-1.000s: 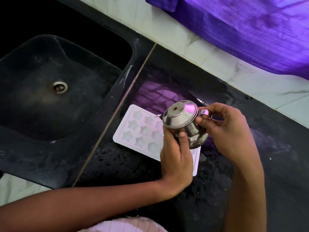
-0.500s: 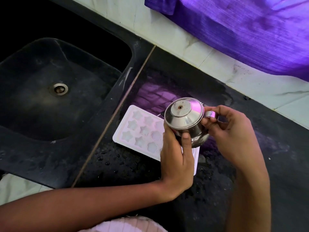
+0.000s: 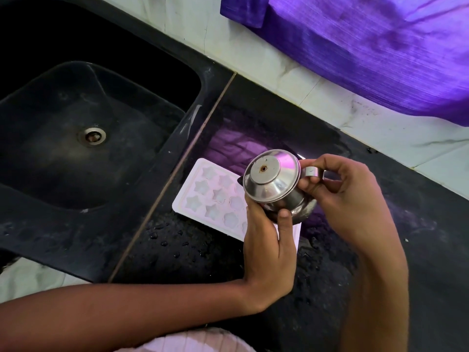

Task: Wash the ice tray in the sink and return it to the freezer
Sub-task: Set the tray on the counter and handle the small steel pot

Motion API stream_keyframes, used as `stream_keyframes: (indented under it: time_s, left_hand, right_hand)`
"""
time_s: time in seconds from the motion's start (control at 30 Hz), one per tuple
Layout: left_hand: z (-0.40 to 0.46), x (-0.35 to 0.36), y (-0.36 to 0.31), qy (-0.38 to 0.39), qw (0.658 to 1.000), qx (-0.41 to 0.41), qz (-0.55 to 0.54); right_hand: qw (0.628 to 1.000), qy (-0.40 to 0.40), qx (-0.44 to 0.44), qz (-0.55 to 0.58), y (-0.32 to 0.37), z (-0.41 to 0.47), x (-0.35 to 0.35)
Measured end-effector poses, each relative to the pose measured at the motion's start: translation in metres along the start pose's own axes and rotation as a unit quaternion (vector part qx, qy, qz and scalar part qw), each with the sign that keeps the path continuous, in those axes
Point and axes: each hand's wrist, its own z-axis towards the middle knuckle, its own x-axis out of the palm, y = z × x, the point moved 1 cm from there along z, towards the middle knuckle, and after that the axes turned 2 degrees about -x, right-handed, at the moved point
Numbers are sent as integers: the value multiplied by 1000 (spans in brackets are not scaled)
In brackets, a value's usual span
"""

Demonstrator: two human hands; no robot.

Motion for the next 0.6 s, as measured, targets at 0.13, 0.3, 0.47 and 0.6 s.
stream_keyframes:
  time_s: [0.13,0.3,0.47,0.6]
  left_hand:
    - [-3,0,1,9,1000,-6,-7]
    - [-5,0,0,11,1000,-8,-12]
    - [-5,0,-1,9,1000,-4,-8]
    - [-5,-1,0,8,1000,0,-5]
  right_hand:
    - [1000,2,3,-19,0,-1,0]
    - [1000,-1,5,-30,2,-4,-1]
    - [999,-2,8,-34,4,-5,-2]
    - [999,-4,6,-37,5,-5,-2]
